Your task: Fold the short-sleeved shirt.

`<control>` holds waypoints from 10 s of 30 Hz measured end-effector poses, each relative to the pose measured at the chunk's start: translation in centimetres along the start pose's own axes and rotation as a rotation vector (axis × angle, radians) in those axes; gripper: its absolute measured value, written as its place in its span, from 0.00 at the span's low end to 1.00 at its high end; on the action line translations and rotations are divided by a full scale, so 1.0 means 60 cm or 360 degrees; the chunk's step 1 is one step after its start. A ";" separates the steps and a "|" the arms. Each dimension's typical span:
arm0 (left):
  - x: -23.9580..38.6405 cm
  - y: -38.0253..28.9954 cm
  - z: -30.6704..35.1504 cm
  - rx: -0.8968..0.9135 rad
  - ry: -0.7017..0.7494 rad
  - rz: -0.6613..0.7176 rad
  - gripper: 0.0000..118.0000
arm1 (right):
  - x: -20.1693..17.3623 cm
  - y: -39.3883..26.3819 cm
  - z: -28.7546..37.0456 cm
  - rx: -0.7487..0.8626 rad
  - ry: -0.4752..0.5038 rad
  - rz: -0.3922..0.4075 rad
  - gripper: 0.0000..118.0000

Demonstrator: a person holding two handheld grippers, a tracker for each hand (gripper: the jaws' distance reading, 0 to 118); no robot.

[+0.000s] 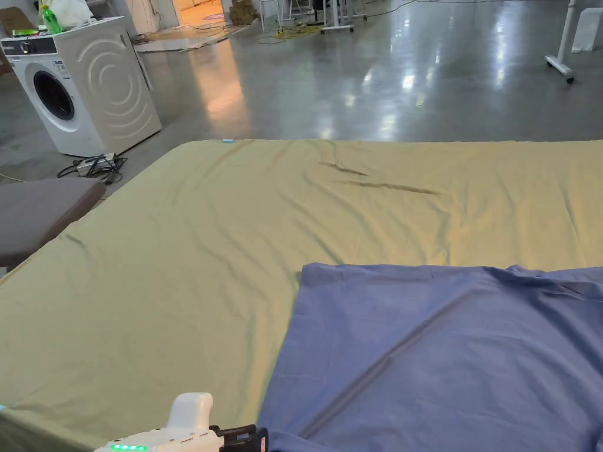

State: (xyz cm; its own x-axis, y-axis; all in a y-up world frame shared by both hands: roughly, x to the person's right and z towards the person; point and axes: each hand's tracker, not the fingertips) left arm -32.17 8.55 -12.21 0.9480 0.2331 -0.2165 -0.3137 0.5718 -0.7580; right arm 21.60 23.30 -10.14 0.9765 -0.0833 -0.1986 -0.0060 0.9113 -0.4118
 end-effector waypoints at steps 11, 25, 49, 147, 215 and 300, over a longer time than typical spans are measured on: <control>0.023 0.002 -0.030 -0.0073 0.0089 -0.0244 0.20 | 0.017 -0.017 0.001 -0.0077 -0.0052 -0.0052 0.00; 0.080 0.002 -0.072 -0.0269 0.0210 -0.0598 0.06 | 0.089 -0.047 -0.017 -0.0231 -0.0200 -0.0118 0.25; 0.076 0.002 -0.056 -0.0221 0.0142 -0.0437 0.06 | 0.201 -0.162 -0.214 -0.0672 -0.0139 0.0055 0.10; 0.136 0.094 0.122 0.0531 -0.0104 -0.0192 0.73 | 0.002 0.009 -0.043 0.0040 0.0090 0.0140 0.00; 0.019 -0.035 0.027 -0.0126 -0.0207 -0.0177 0.39 | 0.158 -0.141 -0.178 -0.0743 -0.0283 0.0018 0.05; 0.136 0.319 -0.329 -0.0348 0.0378 -0.0391 0.13 | 0.085 0.005 -0.188 -0.0261 -0.0027 -0.0005 0.05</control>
State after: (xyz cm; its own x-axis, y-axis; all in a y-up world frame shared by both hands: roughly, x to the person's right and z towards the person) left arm -29.41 5.89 -40.65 0.9873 -0.0923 -0.1292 -0.0819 0.4014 -0.9122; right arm 24.17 18.60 -21.33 0.9801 -0.0776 -0.1825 -0.0369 0.8328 -0.5523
